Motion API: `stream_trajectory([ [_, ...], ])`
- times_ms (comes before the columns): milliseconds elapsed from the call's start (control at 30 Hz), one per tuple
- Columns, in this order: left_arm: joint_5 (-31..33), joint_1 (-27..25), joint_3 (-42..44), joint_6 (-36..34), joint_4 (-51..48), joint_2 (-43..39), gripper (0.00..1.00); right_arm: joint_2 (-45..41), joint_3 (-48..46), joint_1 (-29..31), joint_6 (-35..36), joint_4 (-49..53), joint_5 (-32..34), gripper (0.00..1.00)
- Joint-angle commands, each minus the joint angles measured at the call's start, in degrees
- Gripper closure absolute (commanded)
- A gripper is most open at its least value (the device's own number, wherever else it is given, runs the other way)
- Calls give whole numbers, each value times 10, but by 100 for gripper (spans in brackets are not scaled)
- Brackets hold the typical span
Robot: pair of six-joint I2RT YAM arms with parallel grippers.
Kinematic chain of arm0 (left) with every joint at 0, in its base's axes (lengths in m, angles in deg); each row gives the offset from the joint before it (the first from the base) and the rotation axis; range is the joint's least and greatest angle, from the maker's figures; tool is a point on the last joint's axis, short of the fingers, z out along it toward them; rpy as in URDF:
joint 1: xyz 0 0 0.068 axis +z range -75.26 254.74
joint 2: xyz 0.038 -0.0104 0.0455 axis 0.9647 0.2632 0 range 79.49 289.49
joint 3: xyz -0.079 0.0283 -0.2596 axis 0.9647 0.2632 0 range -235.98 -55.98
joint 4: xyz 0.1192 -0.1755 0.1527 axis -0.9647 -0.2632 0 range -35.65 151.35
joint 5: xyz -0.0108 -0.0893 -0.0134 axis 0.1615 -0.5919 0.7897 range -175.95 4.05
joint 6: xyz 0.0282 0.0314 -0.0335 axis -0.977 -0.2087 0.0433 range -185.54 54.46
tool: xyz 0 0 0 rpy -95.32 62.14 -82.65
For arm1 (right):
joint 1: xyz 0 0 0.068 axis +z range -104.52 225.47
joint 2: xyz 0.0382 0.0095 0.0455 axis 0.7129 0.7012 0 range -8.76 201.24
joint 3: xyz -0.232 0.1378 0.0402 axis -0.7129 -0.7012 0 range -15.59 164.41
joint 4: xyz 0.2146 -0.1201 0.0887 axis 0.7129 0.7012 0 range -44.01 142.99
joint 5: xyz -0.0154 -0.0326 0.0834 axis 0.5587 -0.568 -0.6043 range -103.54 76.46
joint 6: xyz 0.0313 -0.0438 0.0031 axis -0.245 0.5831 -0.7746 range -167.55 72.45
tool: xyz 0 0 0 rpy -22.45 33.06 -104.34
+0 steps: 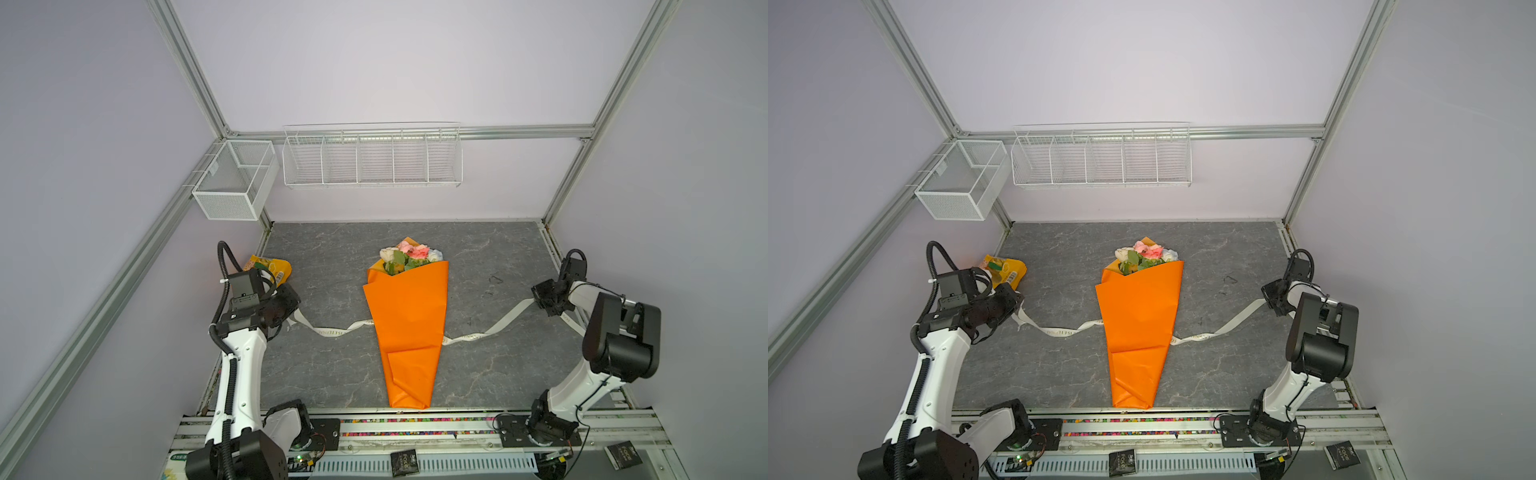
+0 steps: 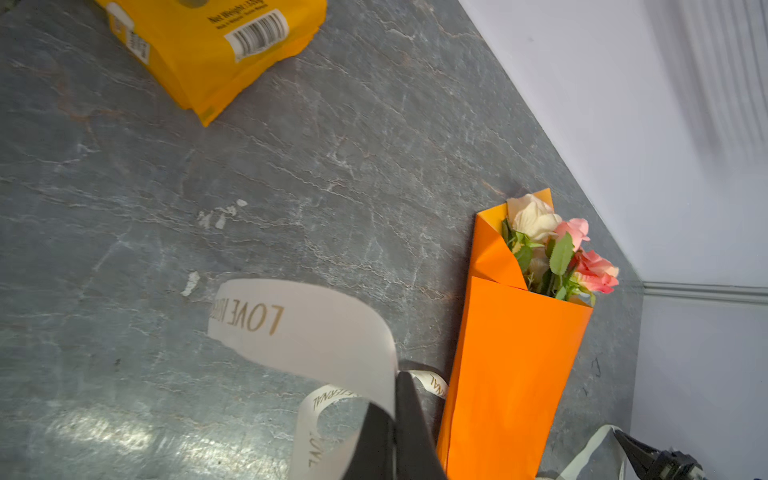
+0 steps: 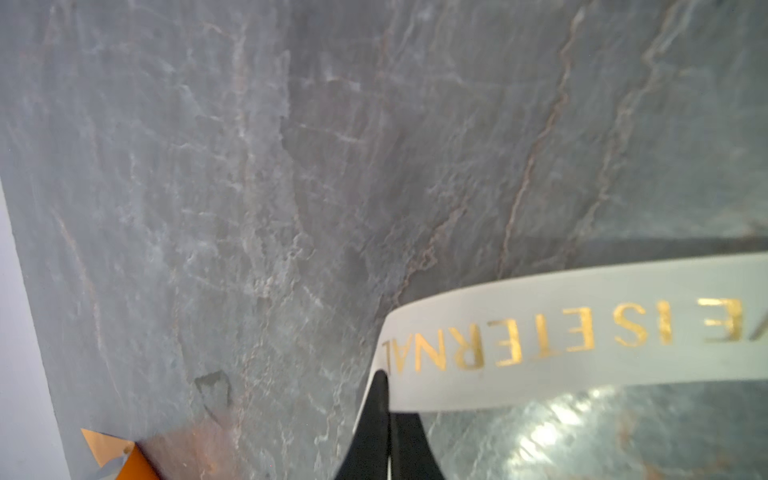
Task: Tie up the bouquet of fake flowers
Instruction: 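Grasp the ribbon ends with both grippers and lift them off the table, then carry the ribbon end over the cone with the right gripper while the left follows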
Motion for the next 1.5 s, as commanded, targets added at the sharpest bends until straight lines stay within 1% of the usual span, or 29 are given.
stream_trajectory([
  [0, -25, -16, -26, -11, -6, -23, 100, -84, 14, 20, 68, 38, 11, 94],
  [67, -41, -37, -34, -7, 0, -30, 100, -127, 13, 45, 96, 44, -3, 94],
  [167, -39, -103, -51, -1, 7, -43, 100, -194, 24, 104, 129, 62, -13, 94],
  [267, -13, -181, -65, 13, 24, -63, 100, -251, 47, 193, 165, 65, -24, 94],
  [300, -4, -205, -68, 18, 32, -69, 100, -262, 61, 229, 180, 69, -26, 94],
  [367, 13, -243, -69, 25, 41, -80, 100, -267, 94, 297, 187, 78, -26, 94],
  [400, 22, -258, -66, 27, 46, -88, 100, -260, 113, 347, 189, 79, -28, 94],
  [467, 42, -275, -53, 29, 55, -110, 100, -232, 153, 428, 194, 83, -26, 94],
  [500, 48, -278, -44, 32, 59, -125, 100, -208, 180, 470, 204, 86, -25, 94],
  [567, 53, -278, -29, 30, 64, -155, 100, -159, 229, 547, 209, 92, 0, 94],
  [600, 62, -278, -18, 31, 67, -186, 100, -127, 258, 582, 214, 91, 1, 94],
  [667, 80, -277, -3, 26, 67, -227, 100, -62, 312, 638, 210, 94, 5, 94],
  [700, 91, -278, 4, 24, 67, -248, 100, -26, 344, 662, 213, 96, -5, 94],
  [800, 110, -278, 13, 17, 52, -294, 100, 64, 435, 715, 210, 117, -20, 94],
  [833, 112, -278, 13, 14, 47, -306, 100, 84, 448, 725, 209, 110, -29, 91],
  [867, 113, -278, 16, 11, 43, -320, 100, 108, 460, 733, 213, 98, -58, 88],
  [900, 118, -278, 20, 10, 43, -332, 100, 138, 485, 738, 218, 108, -94, 87],
  [967, 124, -278, 27, 6, 44, -348, 100, 185, 542, 737, 211, 165, -130, 85],
  [1000, 118, -278, 27, 2, 46, -350, 100, 190, 542, 738, 218, 166, -149, 85],
  [1033, 110, -278, 26, -1, 48, -349, 100, 187, 534, 739, 225, 165, -156, 81],
  [1067, 94, -278, 26, -5, 57, -343, 100, 176, 516, 739, 230, 165, -145, 67],
  [1100, 74, -278, 23, -8, 65, -333, 100, 158, 494, 735, 230, 169, -116, 53],
  [1133, 55, -278, 21, -10, 73, -321, 100, 138, 472, 728, 230, 166, -94, 48],
  [1200, 4, -279, 15, -12, 95, -284, 100, 73, 397, 705, 212, 149, -44, 47],
  [1233, -17, -279, 12, -12, 106, -265, 100, 37, 355, 695, 208, 124, -29, 41],
  [1267, -39, -279, 9, -9, 120, -243, 100, -8, 303, 682, 204, 92, -15, 38],
  [1367, -81, -300, -12, -7, 149, -172, 100, -130, 161, 655, 215, 20, 20, 37],
  [1400, -82, -322, -26, -16, 150, -140, 100, -173, 107, 655, 240, -19, 36, 36],
  [1467, -75, -373, -54, -39, 142, -83, 100, -243, 23, 656, 296, -86, 35, 36],
])
